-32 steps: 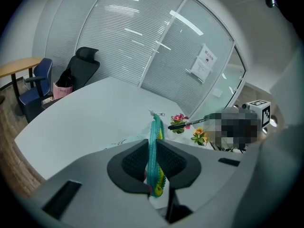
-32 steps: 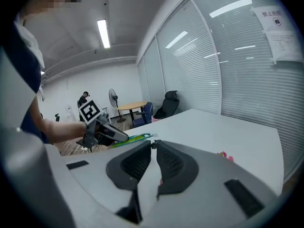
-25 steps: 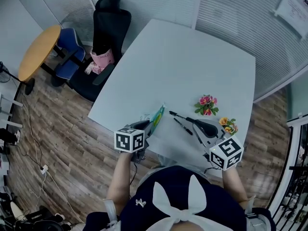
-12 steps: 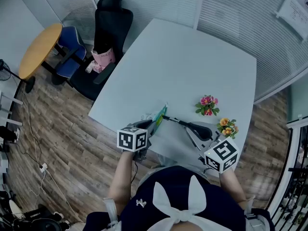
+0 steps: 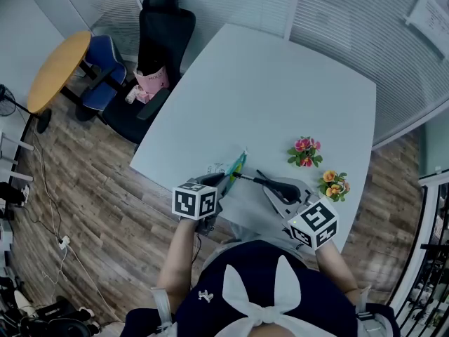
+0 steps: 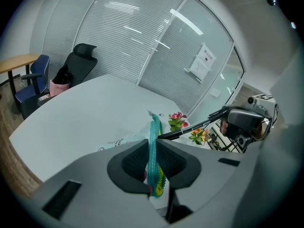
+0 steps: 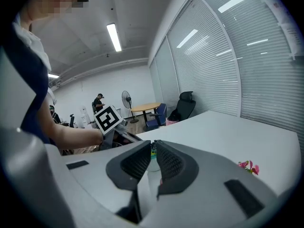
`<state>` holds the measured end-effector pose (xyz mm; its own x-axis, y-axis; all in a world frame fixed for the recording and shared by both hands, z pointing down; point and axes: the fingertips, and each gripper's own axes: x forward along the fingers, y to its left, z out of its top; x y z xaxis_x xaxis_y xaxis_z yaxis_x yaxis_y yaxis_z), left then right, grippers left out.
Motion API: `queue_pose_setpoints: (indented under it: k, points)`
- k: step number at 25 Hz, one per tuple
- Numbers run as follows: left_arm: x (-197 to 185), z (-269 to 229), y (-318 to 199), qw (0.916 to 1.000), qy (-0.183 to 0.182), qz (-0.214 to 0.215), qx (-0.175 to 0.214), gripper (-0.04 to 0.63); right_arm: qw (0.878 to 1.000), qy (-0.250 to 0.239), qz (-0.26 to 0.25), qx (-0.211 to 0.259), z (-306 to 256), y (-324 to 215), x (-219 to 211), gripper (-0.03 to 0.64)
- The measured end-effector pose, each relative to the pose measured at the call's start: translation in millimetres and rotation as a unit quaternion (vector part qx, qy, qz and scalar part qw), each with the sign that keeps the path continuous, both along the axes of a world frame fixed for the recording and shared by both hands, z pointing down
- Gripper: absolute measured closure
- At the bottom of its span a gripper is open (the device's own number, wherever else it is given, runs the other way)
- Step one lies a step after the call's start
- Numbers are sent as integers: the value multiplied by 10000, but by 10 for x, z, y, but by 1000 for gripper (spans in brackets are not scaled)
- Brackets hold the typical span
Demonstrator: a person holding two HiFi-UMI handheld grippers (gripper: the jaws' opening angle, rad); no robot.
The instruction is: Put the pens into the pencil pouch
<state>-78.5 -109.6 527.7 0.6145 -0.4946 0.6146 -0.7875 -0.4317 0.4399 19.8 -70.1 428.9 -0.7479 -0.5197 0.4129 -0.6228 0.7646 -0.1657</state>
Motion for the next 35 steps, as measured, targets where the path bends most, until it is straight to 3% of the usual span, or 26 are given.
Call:
queue_pose_setpoints:
  k: [23, 35]
  points:
    - [-57, -18, -4, 9999, 145, 1, 1, 534, 9975, 652, -226, 155, 233, -96, -420, 572]
    - [-94, -75, 22, 9998, 177, -10, 33, 534, 9968, 755, -258, 46, 379, -167, -624, 571]
